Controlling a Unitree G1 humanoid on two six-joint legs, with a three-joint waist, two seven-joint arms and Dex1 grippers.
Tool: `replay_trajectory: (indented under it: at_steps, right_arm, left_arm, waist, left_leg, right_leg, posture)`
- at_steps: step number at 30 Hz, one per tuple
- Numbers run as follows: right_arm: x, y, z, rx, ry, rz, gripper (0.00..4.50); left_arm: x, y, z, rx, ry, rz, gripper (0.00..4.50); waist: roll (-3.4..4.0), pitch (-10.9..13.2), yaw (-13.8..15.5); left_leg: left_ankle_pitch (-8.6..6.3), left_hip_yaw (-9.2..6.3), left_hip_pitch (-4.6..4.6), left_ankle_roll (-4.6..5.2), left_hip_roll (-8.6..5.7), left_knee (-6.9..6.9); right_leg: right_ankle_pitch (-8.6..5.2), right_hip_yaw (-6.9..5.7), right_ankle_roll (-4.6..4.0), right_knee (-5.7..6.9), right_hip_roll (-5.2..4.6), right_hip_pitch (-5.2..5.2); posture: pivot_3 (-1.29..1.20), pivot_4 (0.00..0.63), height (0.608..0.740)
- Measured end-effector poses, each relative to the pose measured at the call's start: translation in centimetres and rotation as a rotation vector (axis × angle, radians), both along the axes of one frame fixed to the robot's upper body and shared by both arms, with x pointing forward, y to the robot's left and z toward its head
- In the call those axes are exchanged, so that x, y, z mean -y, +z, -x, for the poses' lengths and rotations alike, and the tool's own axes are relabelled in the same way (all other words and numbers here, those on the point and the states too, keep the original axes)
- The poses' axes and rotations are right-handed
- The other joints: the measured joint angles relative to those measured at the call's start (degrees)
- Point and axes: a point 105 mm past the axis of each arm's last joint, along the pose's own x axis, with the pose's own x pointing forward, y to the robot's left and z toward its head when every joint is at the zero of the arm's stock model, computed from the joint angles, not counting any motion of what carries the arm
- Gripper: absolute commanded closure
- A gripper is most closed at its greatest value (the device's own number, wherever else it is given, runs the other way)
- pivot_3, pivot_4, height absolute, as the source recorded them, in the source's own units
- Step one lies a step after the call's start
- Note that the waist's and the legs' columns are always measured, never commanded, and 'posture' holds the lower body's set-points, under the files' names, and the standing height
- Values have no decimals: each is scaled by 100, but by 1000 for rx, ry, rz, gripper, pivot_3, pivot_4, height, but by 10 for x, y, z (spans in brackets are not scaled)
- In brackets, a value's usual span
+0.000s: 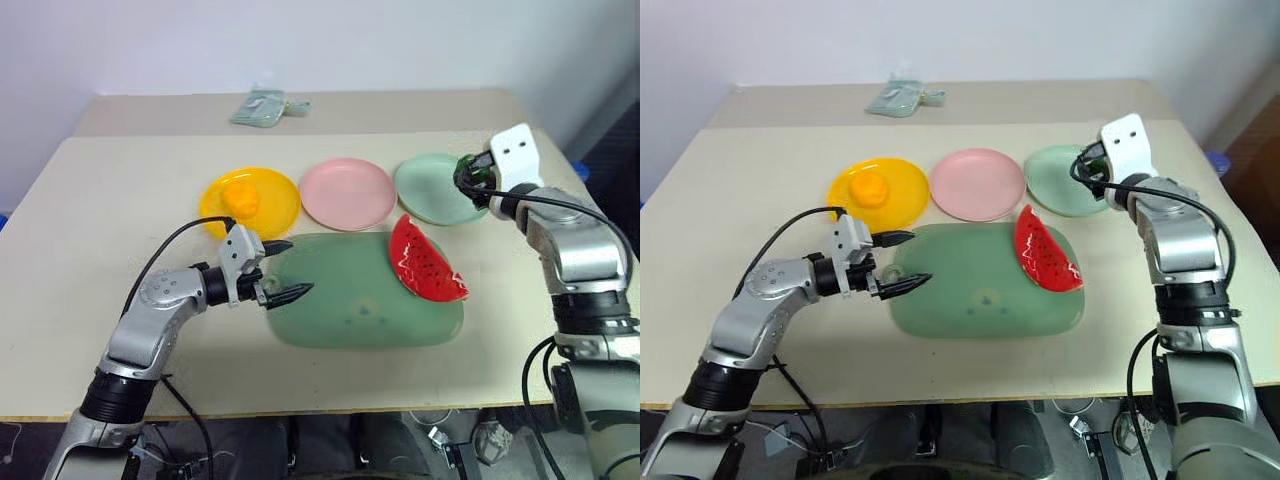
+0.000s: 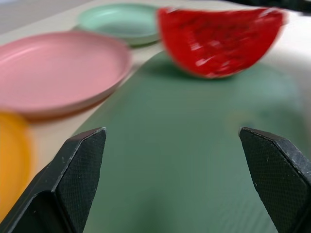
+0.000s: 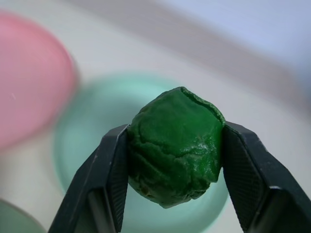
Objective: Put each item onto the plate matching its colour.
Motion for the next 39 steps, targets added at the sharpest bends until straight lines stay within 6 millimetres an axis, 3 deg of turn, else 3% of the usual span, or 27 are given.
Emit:
replay_trajectory:
  at_steps: [2,4,10,12,15,18,22,25,26,30,32,35,39]
  right_arm:
    - [3,-13,-6,-33,10,-3,1091]
    - [6,-15,-9,-30,21,-5,23]
    - [1,11,-4,92,82,22,23]
    - [2,25,9,120,122,14,23]
    - [-5,33,45,81,234,-45,23]
    - [-30,19,78,-28,351,-89,23]
    - [-54,-21,107,-202,377,-104,23]
    - [-53,-46,110,-283,291,-84,863]
    - [-51,-49,109,-289,263,-88,1359]
    - [-51,-48,107,-298,224,-101,3415]
    - [-53,-44,108,-290,228,-95,4127]
    - [-58,-35,104,-239,255,-62,4127]
    - [-79,8,87,-57,346,-49,4127]
  left_arm:
    - [7,1,2,8,-13,10,0]
    - [11,3,5,18,-24,11,0]
    - [11,0,8,14,6,16,0]
    - [8,-3,8,7,26,11,0]
    - [-1,-6,4,4,67,-6,0]
    - [-6,-6,1,4,85,-8,0]
    - [-9,-8,-4,1,93,-18,0]
    - [-11,-9,-7,4,95,-24,0]
    - [-11,-10,-7,4,93,-26,0]
    - [-11,-10,-6,5,89,-28,0]
    - [-11,-10,-6,7,89,-32,0]
    - [-12,-11,-6,12,95,-34,0]
    - [-20,-12,-10,6,139,-31,0]
  waist:
    - [1,1,-3]
    - [2,1,13]
    - [2,1,64]
    - [2,1,84]
    - [2,1,100]
    - [3,0,58]
    - [4,-1,52]
    - [4,-1,61]
    - [4,-1,67]
    - [4,-1,66]
    - [4,-1,65]
    - [4,-1,59]
    - [5,-1,19]
  left_leg:
    - [0,3,0,0,2,0]
    - [0,4,-1,0,2,2]
    - [-1,1,-4,1,2,4]
    - [-2,-4,-9,3,2,7]
    - [-17,-11,-14,30,3,6]
    - [-22,-13,-7,37,6,6]
    - [-22,-13,-4,37,6,5]
    - [-21,-13,-5,36,5,7]
    - [-21,-13,-6,35,5,7]
    - [-21,-13,-6,35,5,6]
    - [-21,-13,-6,35,5,6]
    - [-21,-12,-6,35,4,7]
    - [-19,-12,-6,32,5,2]
  right_leg:
    - [0,4,0,1,5,-3]
    - [1,5,1,1,5,-3]
    - [1,5,2,1,3,-2]
    - [1,2,2,-1,2,-2]
    - [1,-1,2,-4,1,-2]
    - [1,0,1,-2,0,2]
    - [0,0,0,-3,-1,4]
    - [0,1,0,-2,-3,1]
    - [0,0,0,-2,-3,1]
    - [0,0,0,-3,-3,0]
    - [0,0,0,-3,-3,0]
    - [0,0,0,-3,-3,0]
    - [0,0,0,1,1,-8]
  posture:
    - [0,150,740]
    - [0,150,740]
    - [0,150,740]
    - [0,150,740]
    - [0,150,740]
    - [0,150,740]
    - [0,150,740]
    - [0,150,740]
    - [0,150,740]
    - [0,150,740]
    - [0,150,740]
    - [0,150,740]
    - [0,150,740]
